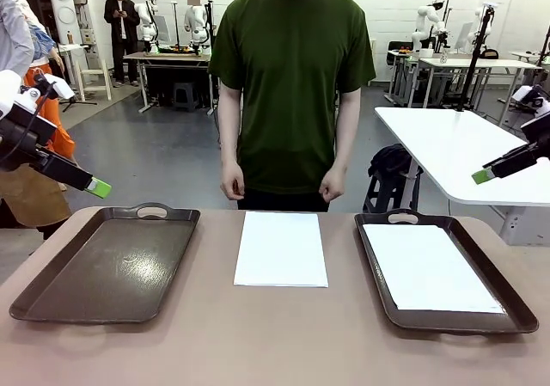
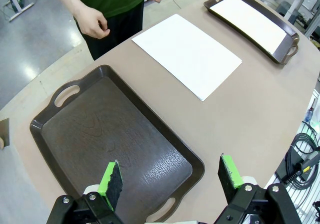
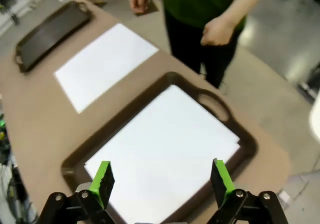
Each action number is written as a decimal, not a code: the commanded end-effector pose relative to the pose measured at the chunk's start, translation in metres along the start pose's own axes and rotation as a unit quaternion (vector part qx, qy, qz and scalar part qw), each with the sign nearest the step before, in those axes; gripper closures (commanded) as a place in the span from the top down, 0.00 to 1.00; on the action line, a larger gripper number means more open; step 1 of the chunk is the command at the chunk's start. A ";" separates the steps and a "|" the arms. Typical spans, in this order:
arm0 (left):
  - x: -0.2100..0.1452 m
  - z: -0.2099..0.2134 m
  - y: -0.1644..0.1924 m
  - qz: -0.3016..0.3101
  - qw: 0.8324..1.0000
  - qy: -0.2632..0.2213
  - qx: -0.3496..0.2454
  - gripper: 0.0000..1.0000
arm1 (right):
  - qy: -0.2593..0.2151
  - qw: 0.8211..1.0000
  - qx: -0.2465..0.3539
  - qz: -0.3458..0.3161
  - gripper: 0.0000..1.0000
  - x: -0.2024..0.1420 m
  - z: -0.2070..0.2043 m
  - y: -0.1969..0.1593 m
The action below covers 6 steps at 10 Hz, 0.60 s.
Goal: Sort the A4 documents.
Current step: Receive the A4 Paper.
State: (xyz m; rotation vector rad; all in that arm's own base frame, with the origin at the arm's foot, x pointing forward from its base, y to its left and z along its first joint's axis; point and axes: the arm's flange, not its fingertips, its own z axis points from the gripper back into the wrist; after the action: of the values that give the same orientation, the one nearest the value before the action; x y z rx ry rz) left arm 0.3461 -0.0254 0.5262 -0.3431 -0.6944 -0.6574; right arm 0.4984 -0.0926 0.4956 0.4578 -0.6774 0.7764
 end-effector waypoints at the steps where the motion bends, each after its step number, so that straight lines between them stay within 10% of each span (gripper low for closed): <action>1: -0.002 -0.001 0.003 -0.007 1.000 -0.004 -0.006 1.00 | 0.006 0.998 0.067 -0.017 1.00 -0.011 0.008 0.003; 6: -0.002 -0.001 0.003 -0.007 1.000 -0.004 -0.006 1.00 | -0.007 0.996 0.092 -0.009 1.00 -0.001 0.034 0.010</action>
State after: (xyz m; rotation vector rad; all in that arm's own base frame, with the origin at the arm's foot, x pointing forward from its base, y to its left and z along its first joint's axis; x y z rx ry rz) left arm 0.3461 -0.0254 0.5262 -0.3431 -0.6944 -0.6574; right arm 0.4781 -0.1076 0.5112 0.6431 -0.6216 0.8194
